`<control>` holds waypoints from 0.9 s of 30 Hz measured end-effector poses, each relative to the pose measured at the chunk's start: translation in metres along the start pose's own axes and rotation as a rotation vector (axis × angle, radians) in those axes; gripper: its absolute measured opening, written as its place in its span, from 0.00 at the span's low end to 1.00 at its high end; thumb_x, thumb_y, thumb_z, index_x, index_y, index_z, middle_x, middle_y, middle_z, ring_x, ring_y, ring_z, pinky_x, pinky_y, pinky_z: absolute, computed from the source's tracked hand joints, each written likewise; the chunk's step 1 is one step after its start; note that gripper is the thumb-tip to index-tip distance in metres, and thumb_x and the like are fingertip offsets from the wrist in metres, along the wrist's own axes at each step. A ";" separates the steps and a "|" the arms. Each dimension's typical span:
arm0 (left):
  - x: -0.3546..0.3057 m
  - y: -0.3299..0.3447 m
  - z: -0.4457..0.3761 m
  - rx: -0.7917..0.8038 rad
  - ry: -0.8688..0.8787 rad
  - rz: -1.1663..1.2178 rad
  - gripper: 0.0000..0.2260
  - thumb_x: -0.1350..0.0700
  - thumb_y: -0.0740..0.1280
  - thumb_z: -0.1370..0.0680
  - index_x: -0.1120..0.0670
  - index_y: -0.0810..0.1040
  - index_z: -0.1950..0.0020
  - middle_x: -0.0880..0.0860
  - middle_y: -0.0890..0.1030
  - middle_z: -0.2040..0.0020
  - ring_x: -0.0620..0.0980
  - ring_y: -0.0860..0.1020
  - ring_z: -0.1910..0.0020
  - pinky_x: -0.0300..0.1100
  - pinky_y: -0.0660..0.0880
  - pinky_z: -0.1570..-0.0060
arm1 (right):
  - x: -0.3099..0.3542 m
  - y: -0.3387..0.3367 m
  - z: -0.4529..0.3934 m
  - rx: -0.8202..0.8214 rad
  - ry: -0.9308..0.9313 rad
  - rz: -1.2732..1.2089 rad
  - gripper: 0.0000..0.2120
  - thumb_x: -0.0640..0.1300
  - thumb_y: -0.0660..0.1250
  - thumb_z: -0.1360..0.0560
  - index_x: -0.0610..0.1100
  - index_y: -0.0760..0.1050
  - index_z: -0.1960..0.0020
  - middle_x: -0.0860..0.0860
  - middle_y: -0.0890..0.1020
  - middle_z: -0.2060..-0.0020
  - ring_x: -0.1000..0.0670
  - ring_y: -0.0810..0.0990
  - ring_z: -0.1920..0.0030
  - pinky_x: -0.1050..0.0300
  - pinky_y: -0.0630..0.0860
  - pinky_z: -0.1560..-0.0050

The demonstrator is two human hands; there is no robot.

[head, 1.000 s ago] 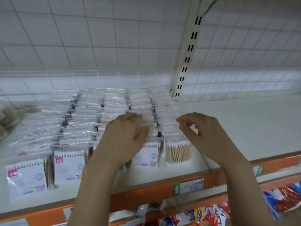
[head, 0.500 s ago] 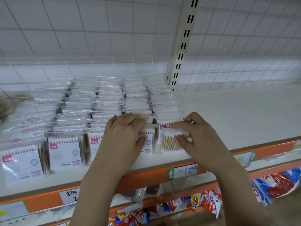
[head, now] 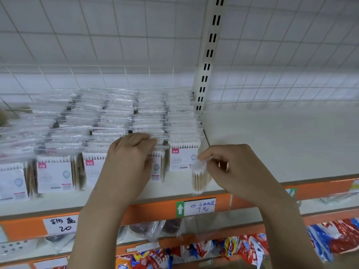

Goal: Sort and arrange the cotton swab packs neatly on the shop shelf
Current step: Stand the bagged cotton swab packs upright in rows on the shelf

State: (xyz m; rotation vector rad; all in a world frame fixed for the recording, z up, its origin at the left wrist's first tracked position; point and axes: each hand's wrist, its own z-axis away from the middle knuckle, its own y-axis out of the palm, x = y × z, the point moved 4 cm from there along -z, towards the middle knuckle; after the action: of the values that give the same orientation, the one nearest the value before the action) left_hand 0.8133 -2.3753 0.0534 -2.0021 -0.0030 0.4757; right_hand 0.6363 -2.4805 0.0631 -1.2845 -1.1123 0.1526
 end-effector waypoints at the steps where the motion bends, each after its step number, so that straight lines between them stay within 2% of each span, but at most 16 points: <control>1: -0.002 0.001 0.000 -0.006 0.002 0.001 0.21 0.72 0.73 0.38 0.62 0.81 0.46 0.60 0.80 0.45 0.63 0.78 0.45 0.59 0.73 0.44 | -0.001 -0.001 0.001 0.008 -0.008 -0.029 0.11 0.43 0.64 0.28 0.56 0.80 0.54 0.64 0.78 0.68 0.56 0.78 0.71 0.67 0.71 0.68; 4: -0.007 0.004 0.000 -0.018 0.016 0.007 0.22 0.72 0.74 0.40 0.62 0.81 0.47 0.60 0.80 0.46 0.63 0.78 0.47 0.61 0.73 0.46 | -0.004 -0.002 0.003 0.007 -0.036 -0.098 0.08 0.45 0.64 0.28 0.55 0.80 0.56 0.61 0.79 0.69 0.56 0.78 0.69 0.68 0.73 0.68; 6: -0.010 0.006 0.001 -0.019 0.006 0.011 0.21 0.71 0.74 0.39 0.62 0.81 0.47 0.60 0.80 0.45 0.63 0.78 0.46 0.61 0.73 0.46 | -0.003 -0.004 0.004 0.015 -0.061 -0.148 0.06 0.51 0.64 0.28 0.54 0.80 0.57 0.59 0.80 0.69 0.57 0.78 0.67 0.68 0.72 0.68; 8: -0.012 0.008 0.002 -0.025 0.007 0.015 0.21 0.70 0.74 0.39 0.62 0.81 0.47 0.61 0.80 0.45 0.63 0.78 0.46 0.60 0.73 0.46 | -0.001 -0.006 0.005 0.011 -0.090 -0.159 0.14 0.62 0.63 0.31 0.53 0.80 0.60 0.58 0.80 0.69 0.57 0.78 0.66 0.68 0.72 0.66; 10: -0.012 0.008 0.002 -0.035 0.007 0.019 0.21 0.70 0.75 0.39 0.61 0.81 0.47 0.61 0.80 0.45 0.63 0.78 0.46 0.61 0.74 0.46 | -0.004 -0.008 0.004 -0.019 -0.080 -0.152 0.19 0.67 0.64 0.35 0.52 0.81 0.61 0.58 0.80 0.69 0.58 0.77 0.65 0.67 0.73 0.63; 13: -0.013 0.009 0.001 -0.037 -0.011 0.030 0.21 0.69 0.75 0.38 0.61 0.81 0.46 0.62 0.78 0.43 0.64 0.77 0.45 0.62 0.73 0.46 | -0.012 -0.011 0.004 -0.048 -0.027 -0.108 0.13 0.61 0.70 0.37 0.53 0.80 0.60 0.56 0.79 0.68 0.58 0.77 0.63 0.63 0.74 0.61; 16: -0.015 0.010 0.000 -0.026 -0.021 0.040 0.20 0.67 0.75 0.37 0.60 0.81 0.45 0.62 0.78 0.42 0.64 0.77 0.44 0.63 0.72 0.45 | -0.015 -0.011 0.005 -0.031 -0.010 -0.064 0.06 0.53 0.71 0.34 0.55 0.78 0.59 0.56 0.77 0.66 0.57 0.77 0.62 0.57 0.76 0.58; 21: -0.017 0.011 -0.004 -0.007 -0.043 0.040 0.18 0.64 0.74 0.34 0.58 0.80 0.45 0.59 0.77 0.40 0.62 0.76 0.42 0.62 0.71 0.43 | -0.025 -0.022 0.007 -0.096 0.034 0.011 0.08 0.43 0.67 0.34 0.52 0.73 0.55 0.54 0.76 0.63 0.54 0.75 0.63 0.53 0.75 0.60; 24: -0.016 0.011 -0.007 -0.001 -0.040 0.026 0.18 0.63 0.75 0.34 0.59 0.80 0.45 0.59 0.78 0.40 0.62 0.76 0.42 0.61 0.71 0.43 | -0.033 -0.032 0.009 -0.168 0.068 0.010 0.12 0.40 0.67 0.32 0.50 0.71 0.52 0.55 0.77 0.58 0.54 0.76 0.60 0.55 0.74 0.61; 27: -0.017 0.010 -0.009 0.001 -0.031 0.024 0.18 0.63 0.75 0.34 0.59 0.81 0.46 0.59 0.78 0.41 0.61 0.77 0.43 0.60 0.71 0.43 | -0.030 -0.042 0.013 -0.270 0.021 -0.018 0.12 0.40 0.66 0.33 0.49 0.71 0.52 0.56 0.77 0.59 0.55 0.76 0.60 0.65 0.72 0.67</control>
State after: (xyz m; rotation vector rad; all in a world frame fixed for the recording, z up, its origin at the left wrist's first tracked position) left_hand 0.7990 -2.3910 0.0540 -1.9956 0.0016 0.5219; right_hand 0.5922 -2.5057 0.0790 -1.5112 -1.1540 -0.0261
